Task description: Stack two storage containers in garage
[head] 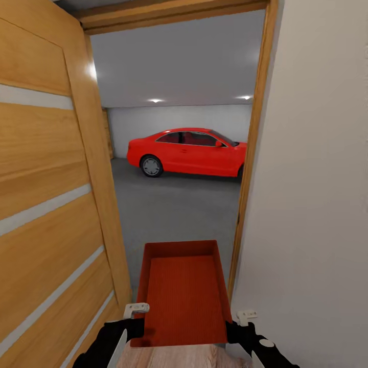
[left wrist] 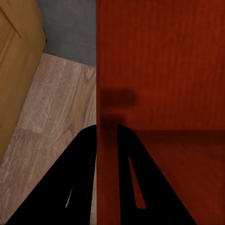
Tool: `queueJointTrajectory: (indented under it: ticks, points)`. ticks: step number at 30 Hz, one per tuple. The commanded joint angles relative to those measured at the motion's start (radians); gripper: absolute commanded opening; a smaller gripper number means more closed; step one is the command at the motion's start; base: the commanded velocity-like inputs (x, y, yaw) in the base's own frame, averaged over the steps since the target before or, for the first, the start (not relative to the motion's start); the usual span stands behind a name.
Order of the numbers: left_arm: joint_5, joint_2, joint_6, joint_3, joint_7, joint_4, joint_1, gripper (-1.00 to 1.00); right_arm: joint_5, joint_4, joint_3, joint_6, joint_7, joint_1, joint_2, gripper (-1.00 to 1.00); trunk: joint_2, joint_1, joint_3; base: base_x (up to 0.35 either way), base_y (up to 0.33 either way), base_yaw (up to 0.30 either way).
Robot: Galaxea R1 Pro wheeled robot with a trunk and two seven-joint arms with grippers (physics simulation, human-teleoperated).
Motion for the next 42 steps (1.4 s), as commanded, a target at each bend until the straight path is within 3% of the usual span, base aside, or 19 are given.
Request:
queueJointTrajectory:
  ticks: [1, 16, 42]
  points:
    - [0.001, 0.010, 0.005, 0.008, -0.005, -0.044, -0.001, -1.00, -0.007, 0.003, 0.009, -0.004, 0.057, -0.001, -0.002, -1.00, -0.002, 0.001, -0.002, 0.089, 0.262, -0.268]
    - [0.001, 0.010, 0.005, 0.008, -0.005, -0.044, -0.001, -1.00, -0.007, 0.003, 0.009, -0.004, 0.057, -0.001, -0.002, -1.00, -0.002, 0.001, -0.002, 0.088, 0.254, -0.251]
    - [0.001, 0.010, 0.005, 0.008, -0.005, -0.044, -0.001, -1.00, -0.006, 0.003, 0.009, -0.004, 0.057, -0.001, -0.001, -1.00, -0.002, 0.001, -0.002, 0.004, 0.009, -0.008]
